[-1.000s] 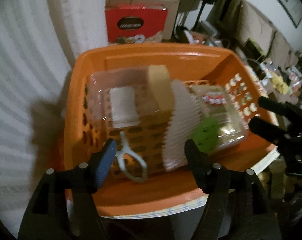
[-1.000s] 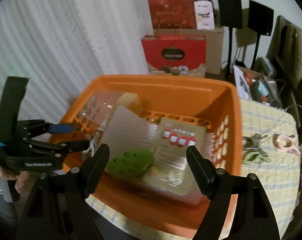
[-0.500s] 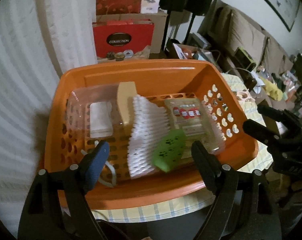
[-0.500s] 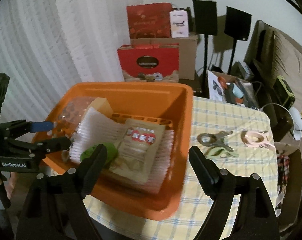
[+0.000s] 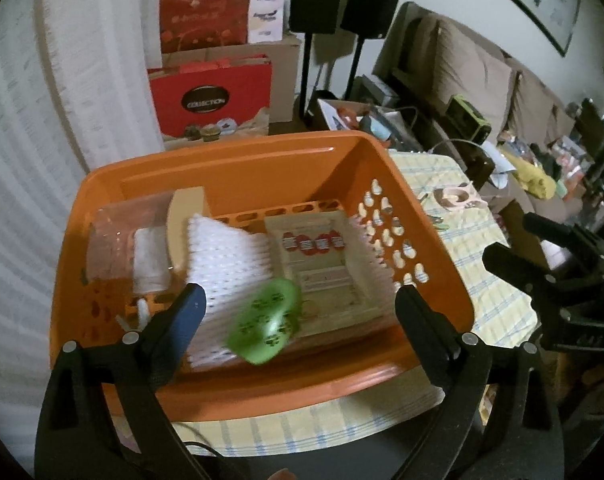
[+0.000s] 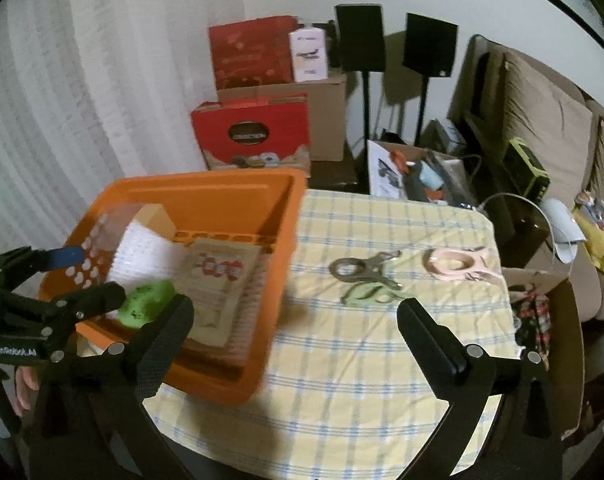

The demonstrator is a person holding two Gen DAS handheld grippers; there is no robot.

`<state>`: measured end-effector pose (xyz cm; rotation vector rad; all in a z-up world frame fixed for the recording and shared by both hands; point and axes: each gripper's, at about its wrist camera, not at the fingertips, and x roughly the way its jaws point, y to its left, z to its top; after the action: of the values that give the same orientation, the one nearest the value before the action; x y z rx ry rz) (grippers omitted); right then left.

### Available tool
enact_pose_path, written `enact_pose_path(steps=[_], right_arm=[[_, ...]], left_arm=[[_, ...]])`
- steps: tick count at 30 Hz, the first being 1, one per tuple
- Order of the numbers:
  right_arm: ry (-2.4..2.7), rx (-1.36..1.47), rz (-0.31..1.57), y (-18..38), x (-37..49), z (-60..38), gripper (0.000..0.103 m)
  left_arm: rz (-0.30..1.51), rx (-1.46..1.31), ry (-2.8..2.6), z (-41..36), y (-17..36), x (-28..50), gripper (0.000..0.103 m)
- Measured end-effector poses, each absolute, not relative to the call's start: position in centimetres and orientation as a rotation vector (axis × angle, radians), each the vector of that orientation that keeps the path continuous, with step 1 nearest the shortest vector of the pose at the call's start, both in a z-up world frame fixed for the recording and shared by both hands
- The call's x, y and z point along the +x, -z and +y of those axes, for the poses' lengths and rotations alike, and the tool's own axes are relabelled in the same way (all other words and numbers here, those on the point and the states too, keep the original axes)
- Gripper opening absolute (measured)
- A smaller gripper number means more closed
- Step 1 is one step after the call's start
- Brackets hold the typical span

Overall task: Organize objects
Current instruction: 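Withdraw both grippers up out of the basket, then move both grippers over the table toward the pink plastic clip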

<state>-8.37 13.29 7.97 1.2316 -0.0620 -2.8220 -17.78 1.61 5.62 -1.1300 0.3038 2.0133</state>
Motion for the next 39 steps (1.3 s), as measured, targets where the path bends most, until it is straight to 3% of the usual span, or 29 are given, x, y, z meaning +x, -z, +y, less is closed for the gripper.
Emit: enact_pose_path(steps=[13, 34, 39], right_arm=[[2.906, 1.274, -0.149, -8.2, -7.4, 19.9, 0.102], [2.932, 1.416, -0.276, -6.3, -10.3, 29.8, 0.102], [2.937, 1.475, -0.248, -5.2, -11.7, 31.4, 0.092]], left_arm=[[0.258, -1.082, -1.962, 6.4, -6.7, -15.1, 0.095], [0.436, -1.180, -1.788, 19.1, -4.7, -14.5, 0.095], [0.439, -1.207, -1.778, 21.4, -4.1, -14.9, 0.094]])
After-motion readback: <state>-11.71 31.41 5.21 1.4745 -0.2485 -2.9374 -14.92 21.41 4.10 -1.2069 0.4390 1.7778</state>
